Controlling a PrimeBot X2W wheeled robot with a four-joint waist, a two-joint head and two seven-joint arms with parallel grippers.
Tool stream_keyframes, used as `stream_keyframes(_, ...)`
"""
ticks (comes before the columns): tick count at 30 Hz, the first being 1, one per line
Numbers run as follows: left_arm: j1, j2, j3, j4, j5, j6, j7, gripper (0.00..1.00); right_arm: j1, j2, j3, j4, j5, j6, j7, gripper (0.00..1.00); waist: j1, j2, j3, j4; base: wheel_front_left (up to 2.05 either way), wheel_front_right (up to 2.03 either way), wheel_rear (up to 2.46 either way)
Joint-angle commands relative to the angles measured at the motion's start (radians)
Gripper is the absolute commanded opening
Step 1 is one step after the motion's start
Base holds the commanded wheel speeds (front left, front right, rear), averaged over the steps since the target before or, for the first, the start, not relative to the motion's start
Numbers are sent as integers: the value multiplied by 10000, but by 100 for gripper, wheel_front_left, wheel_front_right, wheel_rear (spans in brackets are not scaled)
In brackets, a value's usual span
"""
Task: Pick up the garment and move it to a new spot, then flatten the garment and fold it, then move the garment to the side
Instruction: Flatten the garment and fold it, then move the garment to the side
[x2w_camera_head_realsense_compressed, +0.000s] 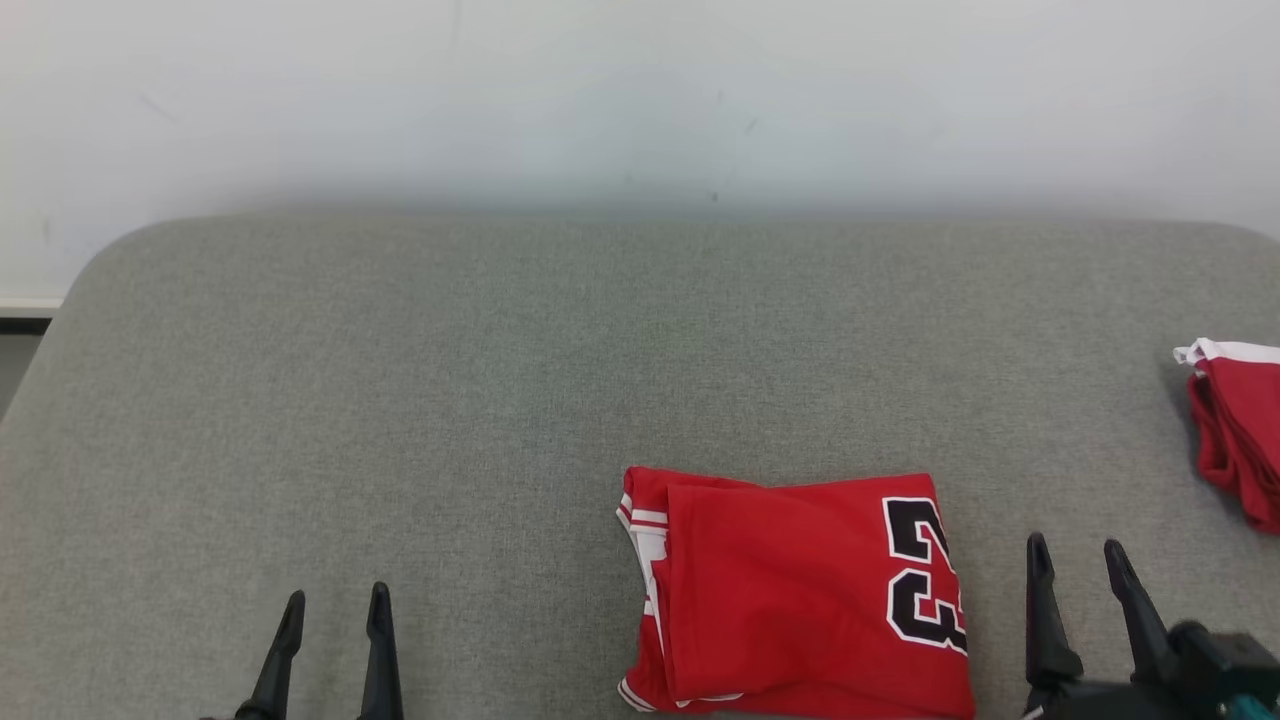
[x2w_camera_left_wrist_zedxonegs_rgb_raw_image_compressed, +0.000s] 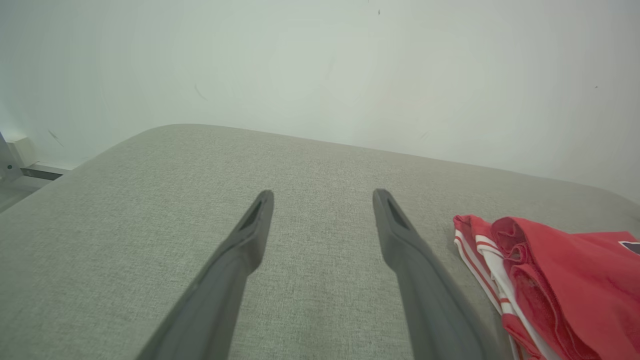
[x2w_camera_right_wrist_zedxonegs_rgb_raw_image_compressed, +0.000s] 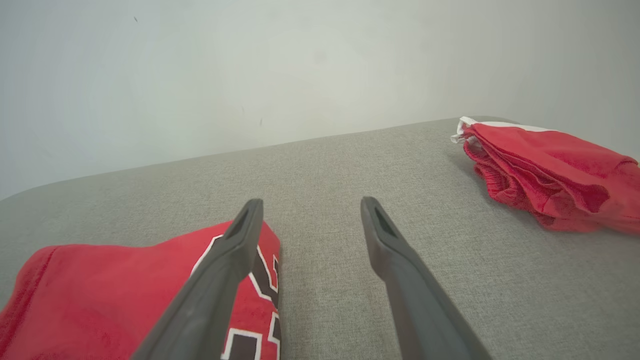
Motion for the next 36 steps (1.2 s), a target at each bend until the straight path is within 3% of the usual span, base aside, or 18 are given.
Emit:
stream_keyframes(1, 154, -10, 48, -2, 57, 43, -29, 100, 169, -18, 39, 99, 13, -28, -255, 100, 0, 0, -140, -83, 0, 0, 0)
stream_keyframes(7, 320, -9, 338, 148, 123, 92, -29, 100, 395, 5, 584, 915, -10, -28, -1194, 100, 0, 0, -553, -311, 0, 0, 0)
stream_keyframes(14, 327, -11, 582, 287, 32, 165, -29, 100, 152, -26, 1260, 1210, -229, -28, -1298, 100, 0, 0, -732, -483, 0, 0, 0)
stream_keyframes(28, 262, -11, 530, 261, 157, 125, -29, 100, -32, -28, 1286, 1434, -195, -28, -1317, 100, 0, 0, -622, -667, 0, 0, 0)
stream_keyframes(33, 229, -11, 461, 282, 158, 102, -29, 100, -160, -41, 1286, 1282, -173, -28, -1025, 100, 0, 0, -566, -616, 0, 0, 0)
stream_keyframes(36, 244, -11, 407, 301, 118, 110, -29, 100, -290, -127, 1225, 1010, 0, -28, -234, 100, 0, 0, -543, -581, 0, 0, 0)
